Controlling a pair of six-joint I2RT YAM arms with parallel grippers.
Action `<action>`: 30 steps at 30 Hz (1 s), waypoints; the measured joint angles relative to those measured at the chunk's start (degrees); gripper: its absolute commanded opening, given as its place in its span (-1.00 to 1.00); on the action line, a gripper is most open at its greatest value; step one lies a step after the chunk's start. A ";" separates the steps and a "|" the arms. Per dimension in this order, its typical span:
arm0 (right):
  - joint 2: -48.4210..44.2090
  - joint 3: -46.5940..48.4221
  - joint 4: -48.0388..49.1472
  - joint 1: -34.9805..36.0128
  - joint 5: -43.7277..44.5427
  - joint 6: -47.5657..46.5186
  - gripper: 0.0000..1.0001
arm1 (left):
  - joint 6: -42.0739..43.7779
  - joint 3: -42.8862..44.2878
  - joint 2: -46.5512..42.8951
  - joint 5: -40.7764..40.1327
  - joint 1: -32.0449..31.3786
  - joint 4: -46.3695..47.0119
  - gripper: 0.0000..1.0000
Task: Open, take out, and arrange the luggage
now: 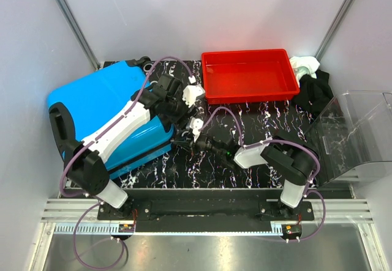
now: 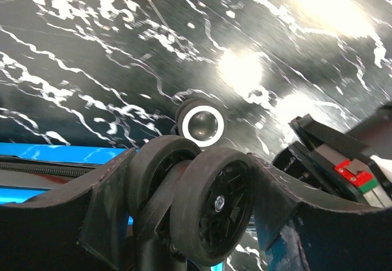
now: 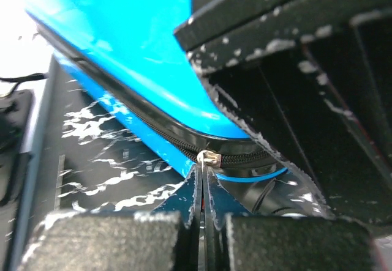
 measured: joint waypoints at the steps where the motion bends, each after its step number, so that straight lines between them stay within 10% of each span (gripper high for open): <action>1: -0.28 -0.42 0.26 0.39 -0.24 -0.15 -1.00 | 0.02 -0.59 -0.70 0.24 -0.35 -0.28 -1.00; 30: 3.78 -4.04 11.61 2.78 1.51 18.34 -1.00 | 15.78 -11.58 -18.12 9.33 -5.55 -15.76 -1.00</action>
